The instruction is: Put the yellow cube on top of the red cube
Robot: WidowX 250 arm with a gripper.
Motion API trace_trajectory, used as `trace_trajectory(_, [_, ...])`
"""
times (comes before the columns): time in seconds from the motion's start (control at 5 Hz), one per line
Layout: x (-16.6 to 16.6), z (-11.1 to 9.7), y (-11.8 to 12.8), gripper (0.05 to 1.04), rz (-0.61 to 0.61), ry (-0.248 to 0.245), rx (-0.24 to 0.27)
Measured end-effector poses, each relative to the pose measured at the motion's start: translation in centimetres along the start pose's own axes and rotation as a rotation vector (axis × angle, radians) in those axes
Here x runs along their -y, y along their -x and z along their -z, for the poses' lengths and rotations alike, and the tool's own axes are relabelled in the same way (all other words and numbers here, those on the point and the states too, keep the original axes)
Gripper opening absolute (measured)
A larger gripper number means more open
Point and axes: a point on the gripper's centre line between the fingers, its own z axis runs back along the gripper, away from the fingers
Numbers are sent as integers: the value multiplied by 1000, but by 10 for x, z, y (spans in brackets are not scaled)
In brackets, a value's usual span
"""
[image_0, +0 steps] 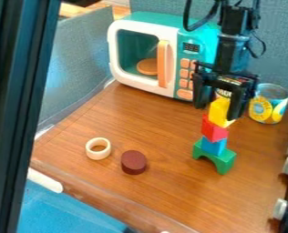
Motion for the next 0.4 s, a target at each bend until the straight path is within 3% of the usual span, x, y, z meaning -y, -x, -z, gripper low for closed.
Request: trace_trajectory(0.4, [-19, -18, 6, 1000, -55, 52, 75])
